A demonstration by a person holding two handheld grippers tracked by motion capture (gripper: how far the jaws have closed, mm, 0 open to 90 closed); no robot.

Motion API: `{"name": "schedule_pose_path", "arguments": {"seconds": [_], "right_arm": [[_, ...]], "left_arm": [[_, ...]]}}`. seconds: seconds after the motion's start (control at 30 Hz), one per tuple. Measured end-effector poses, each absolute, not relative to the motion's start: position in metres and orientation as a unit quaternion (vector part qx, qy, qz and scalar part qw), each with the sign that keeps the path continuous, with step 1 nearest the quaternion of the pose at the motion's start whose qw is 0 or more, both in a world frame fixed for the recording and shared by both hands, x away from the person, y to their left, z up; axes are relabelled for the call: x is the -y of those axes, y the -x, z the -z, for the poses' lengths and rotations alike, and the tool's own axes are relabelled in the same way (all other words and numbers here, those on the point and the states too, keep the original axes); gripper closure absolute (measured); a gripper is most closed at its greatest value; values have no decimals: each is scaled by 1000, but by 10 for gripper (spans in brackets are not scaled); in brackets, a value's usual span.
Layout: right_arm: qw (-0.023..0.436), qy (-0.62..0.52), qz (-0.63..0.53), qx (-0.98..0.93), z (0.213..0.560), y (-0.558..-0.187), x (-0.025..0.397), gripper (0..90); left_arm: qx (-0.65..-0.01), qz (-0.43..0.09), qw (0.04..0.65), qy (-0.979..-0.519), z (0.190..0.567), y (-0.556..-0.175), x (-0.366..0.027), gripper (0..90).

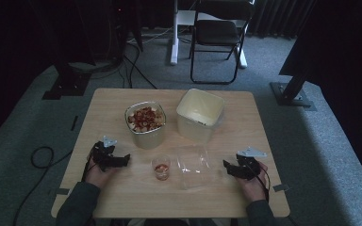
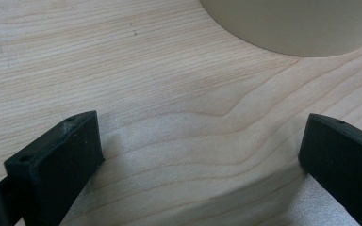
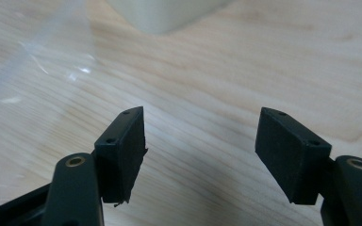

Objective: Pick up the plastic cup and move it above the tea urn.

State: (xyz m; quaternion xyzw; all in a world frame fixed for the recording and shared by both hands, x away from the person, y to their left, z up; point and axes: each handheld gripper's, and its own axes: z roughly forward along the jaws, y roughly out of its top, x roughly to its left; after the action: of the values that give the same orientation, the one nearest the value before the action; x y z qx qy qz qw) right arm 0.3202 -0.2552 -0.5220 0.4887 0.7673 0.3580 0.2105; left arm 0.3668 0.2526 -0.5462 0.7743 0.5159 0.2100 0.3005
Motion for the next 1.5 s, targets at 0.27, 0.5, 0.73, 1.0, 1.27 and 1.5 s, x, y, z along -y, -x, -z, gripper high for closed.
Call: {"name": "schedule_pose_path", "arguments": {"seconds": [0.27,0.5,0.73,1.0,1.27,1.5], "right_arm": [[230,-446,-390,-771,486,-298,235,310],[203,-418,-401,-790,479,-290,215,307],[204,-410,-354,-815,489,-294,206,321],[186,-424,-342,-818,494,-299,214,403],[172,-449,-316,-818,504,-307,223,580],[173,-469,-332,-800,499,-307,246,827]], "left_arm": [[-516,-210,301,-774,546,-367,-253,3],[-516,-210,300,-774,546,-367,-253,4],[-516,-210,300,-774,546,-367,-253,3],[-516,-210,300,-774,546,-367,-253,3],[-516,-210,300,-774,546,-367,-253,3],[-516,-210,301,-774,546,-367,-253,3]]}}
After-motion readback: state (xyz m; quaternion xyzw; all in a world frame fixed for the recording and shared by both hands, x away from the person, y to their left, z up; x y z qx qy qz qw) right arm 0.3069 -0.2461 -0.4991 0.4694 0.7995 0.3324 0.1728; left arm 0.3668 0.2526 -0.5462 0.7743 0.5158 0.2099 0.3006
